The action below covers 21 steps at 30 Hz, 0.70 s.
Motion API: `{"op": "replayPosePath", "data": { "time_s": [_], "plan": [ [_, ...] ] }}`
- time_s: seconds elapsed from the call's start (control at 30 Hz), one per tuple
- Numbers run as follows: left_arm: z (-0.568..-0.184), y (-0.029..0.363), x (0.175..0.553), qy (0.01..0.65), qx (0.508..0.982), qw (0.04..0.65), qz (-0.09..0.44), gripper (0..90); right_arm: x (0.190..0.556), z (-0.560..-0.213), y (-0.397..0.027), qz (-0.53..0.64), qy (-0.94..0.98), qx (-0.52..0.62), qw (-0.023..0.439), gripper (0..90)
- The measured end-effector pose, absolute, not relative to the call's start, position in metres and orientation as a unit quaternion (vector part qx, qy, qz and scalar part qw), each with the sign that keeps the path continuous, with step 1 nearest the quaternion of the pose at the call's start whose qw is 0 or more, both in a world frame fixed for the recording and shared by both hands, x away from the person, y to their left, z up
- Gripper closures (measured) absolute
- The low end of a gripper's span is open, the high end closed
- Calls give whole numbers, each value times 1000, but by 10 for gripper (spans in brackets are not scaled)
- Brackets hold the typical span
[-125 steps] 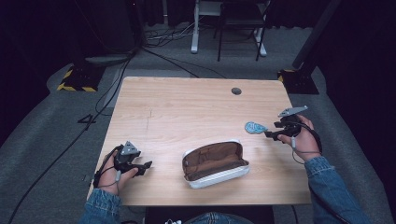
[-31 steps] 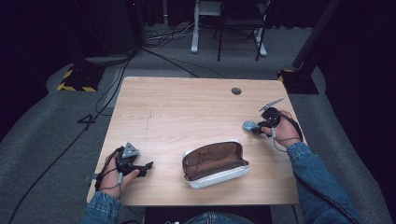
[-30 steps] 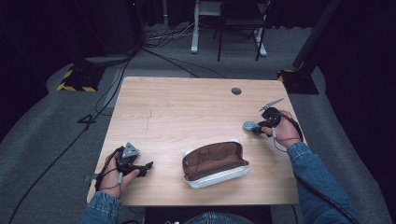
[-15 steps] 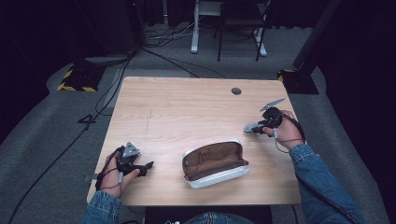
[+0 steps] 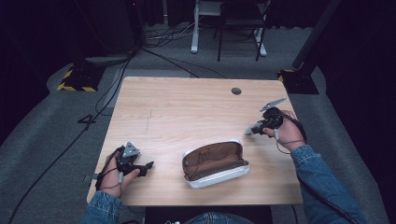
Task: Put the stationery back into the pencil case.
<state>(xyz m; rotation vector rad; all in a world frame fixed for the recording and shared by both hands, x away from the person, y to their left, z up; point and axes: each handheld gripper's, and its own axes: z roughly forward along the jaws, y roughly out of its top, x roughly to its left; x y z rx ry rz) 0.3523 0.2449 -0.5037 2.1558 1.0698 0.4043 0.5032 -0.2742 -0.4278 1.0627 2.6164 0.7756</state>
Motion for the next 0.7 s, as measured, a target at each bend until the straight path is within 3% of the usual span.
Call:
{"op": "replayPosePath", "data": {
  "time_s": [0.7],
  "plan": [
    [-504,244,354,407,831,343,159,221,453,-366,-255,316,883,329,112,501]
  ]
}}
